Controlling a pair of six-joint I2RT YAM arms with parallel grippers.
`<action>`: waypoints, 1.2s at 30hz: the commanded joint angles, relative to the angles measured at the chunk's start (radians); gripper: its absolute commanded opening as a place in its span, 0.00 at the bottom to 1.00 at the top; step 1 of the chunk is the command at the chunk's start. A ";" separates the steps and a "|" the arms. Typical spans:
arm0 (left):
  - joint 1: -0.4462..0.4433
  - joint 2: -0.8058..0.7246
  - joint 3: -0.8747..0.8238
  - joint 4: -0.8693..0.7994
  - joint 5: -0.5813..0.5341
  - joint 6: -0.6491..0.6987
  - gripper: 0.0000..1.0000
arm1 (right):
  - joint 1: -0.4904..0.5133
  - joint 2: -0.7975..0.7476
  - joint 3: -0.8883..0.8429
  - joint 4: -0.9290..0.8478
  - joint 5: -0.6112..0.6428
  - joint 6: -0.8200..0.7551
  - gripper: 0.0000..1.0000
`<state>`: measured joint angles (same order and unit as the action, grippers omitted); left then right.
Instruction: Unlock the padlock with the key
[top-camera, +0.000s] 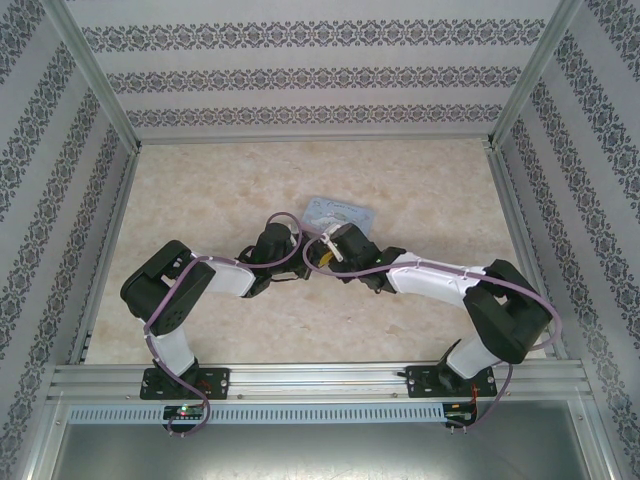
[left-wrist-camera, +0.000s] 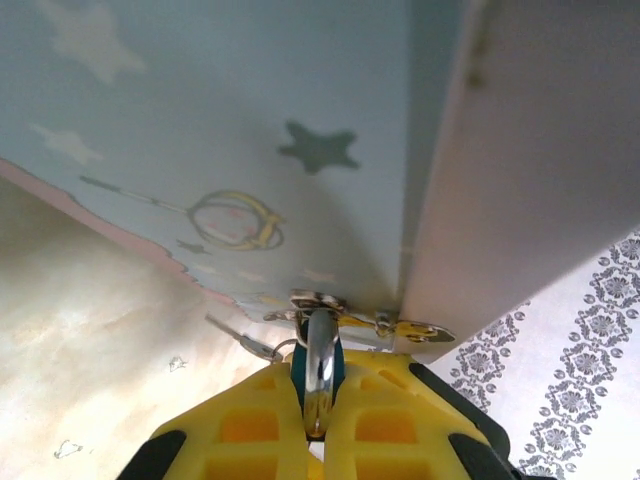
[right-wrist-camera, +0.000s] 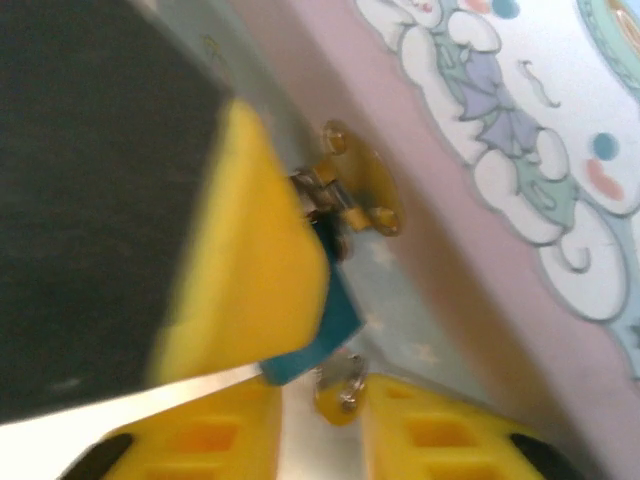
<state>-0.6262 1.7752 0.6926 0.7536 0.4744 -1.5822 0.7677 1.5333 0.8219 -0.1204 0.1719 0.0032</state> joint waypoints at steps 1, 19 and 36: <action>-0.003 -0.011 0.009 0.046 0.019 0.019 0.00 | -0.032 -0.091 0.012 -0.016 -0.107 0.094 0.42; -0.005 -0.019 -0.031 -0.105 -0.003 0.191 0.22 | -0.066 -0.246 -0.260 0.276 -0.340 0.788 0.65; 0.003 -0.313 -0.099 -0.401 -0.144 0.317 0.98 | -0.214 -0.048 -0.166 0.420 -0.412 0.854 0.66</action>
<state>-0.6270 1.5215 0.5797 0.4915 0.3832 -1.3441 0.5903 1.4685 0.6003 0.2447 -0.2100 0.8459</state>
